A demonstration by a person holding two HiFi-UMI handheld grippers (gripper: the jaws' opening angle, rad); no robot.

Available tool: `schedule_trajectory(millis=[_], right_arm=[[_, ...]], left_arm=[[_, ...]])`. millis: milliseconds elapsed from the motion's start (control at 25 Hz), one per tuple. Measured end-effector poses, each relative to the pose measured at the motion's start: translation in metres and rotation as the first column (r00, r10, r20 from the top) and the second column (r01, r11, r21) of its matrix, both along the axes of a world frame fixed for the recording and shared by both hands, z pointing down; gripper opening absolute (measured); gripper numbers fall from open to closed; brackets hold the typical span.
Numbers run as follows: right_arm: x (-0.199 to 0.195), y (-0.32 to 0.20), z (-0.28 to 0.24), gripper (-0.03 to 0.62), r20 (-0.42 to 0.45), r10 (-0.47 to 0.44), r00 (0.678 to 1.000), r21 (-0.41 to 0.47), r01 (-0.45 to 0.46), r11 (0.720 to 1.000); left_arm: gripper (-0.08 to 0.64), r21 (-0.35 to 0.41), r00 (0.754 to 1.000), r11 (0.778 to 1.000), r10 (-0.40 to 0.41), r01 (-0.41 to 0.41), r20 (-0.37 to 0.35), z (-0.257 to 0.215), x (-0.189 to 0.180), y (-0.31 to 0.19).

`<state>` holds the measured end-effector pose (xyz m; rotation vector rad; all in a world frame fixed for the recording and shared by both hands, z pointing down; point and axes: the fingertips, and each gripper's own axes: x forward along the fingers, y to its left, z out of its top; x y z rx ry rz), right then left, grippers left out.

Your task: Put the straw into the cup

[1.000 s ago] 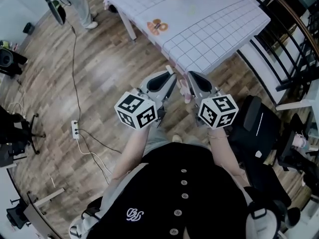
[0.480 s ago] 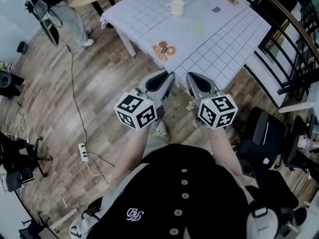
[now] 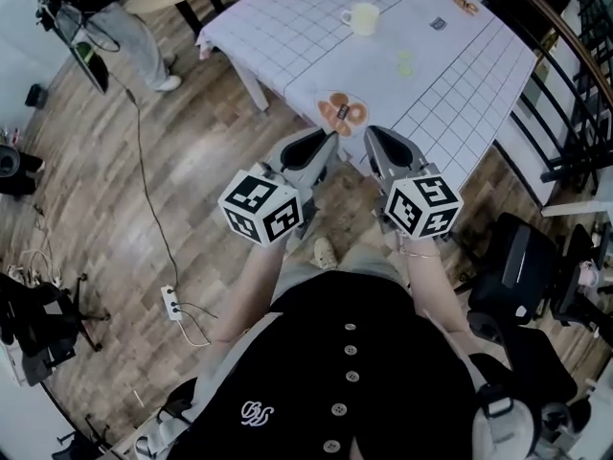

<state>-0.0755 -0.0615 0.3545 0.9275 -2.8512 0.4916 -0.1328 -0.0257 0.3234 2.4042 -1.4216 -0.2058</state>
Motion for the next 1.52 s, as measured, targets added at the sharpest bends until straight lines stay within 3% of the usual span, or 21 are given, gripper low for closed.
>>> schedule_trajectory(millis=[440, 680, 960, 1520], right_arm=[[-0.037, -0.028, 0.016, 0.000, -0.020, -0.008, 1.000, -0.034, 0.008, 0.999], [-0.059, -0.055, 0.023, 0.000, -0.017, -0.019, 1.000, -0.038, 0.018, 0.999], [-0.076, -0.117, 0.037, 0.000, -0.038, 0.001, 0.999, -0.055, -0.004, 0.999], [-0.075, -0.248, 0.047, 0.000, -0.041, 0.096, 0.995, -0.094, -0.099, 0.991]], left_arm=[[0.043, -0.026, 0.999, 1.000, -0.001, 0.000, -0.046, 0.019, -0.031, -0.032], [0.043, -0.036, 0.999, 0.999, 0.005, -0.006, -0.036, 0.025, -0.047, -0.058], [0.043, -0.053, 0.999, 0.999, 0.009, -0.011, -0.033, 0.035, -0.075, -0.117], [0.043, -0.088, 0.992, 0.988, 0.129, -0.128, 0.012, 0.048, -0.090, -0.244]])
